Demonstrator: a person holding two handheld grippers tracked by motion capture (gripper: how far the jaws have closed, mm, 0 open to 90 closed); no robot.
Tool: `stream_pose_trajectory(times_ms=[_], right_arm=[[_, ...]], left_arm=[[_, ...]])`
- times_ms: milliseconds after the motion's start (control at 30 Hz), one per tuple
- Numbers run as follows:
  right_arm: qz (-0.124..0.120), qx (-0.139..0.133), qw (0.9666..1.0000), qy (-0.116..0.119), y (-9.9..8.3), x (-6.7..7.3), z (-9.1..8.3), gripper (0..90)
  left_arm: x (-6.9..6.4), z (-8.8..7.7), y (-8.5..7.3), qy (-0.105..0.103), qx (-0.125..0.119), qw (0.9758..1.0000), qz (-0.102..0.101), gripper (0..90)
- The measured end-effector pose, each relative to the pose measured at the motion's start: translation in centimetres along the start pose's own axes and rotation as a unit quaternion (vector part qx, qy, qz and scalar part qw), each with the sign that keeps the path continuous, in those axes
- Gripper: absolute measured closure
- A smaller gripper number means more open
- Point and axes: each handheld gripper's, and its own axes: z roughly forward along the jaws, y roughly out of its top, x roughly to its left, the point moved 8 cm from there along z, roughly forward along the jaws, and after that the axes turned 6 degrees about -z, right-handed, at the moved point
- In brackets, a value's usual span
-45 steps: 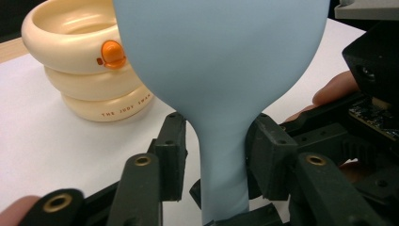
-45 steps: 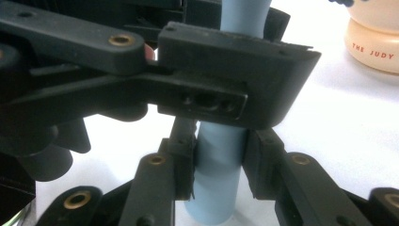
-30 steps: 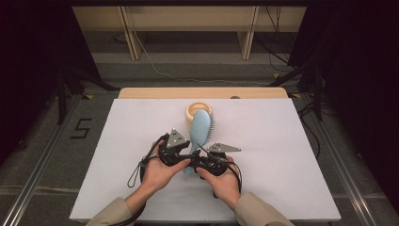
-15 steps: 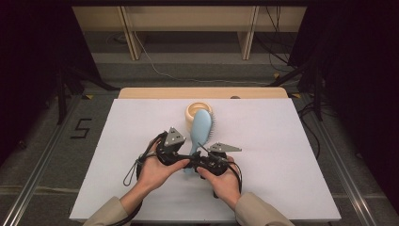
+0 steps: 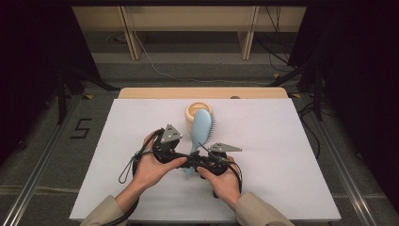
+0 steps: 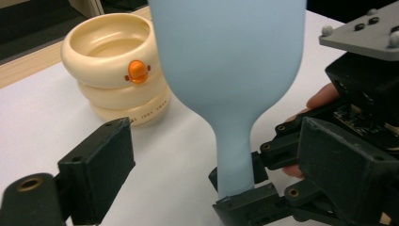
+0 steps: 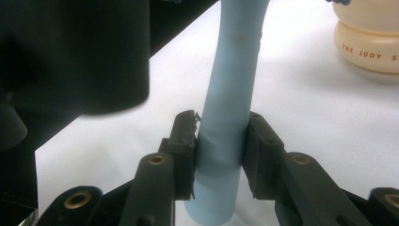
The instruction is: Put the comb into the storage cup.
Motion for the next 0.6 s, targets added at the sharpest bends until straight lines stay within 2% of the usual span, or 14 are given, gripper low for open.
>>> stream_pose_trajectory(times_ms=[200, 300, 600], right_arm=[[0.002, -0.002, 1.0000, 0.002, 0.0, 0.0, 0.0, 68.2], [0.001, -0.003, 1.0000, 0.001, 0.1, 0.0, 0.0, 68.2], [0.001, -0.003, 1.0000, 0.001, 0.0, 0.0, 0.0, 68.2]], left_arm=[[0.3, -0.1, 0.3, -0.002, -0.010, 0.9999, -0.008, 11.5], [0.2, -0.3, 0.5, -0.006, -0.014, 0.9999, -0.002, 10.7], [0.2, -0.9, 1.3, -0.004, -0.028, 0.9996, -0.006, 0.0]])
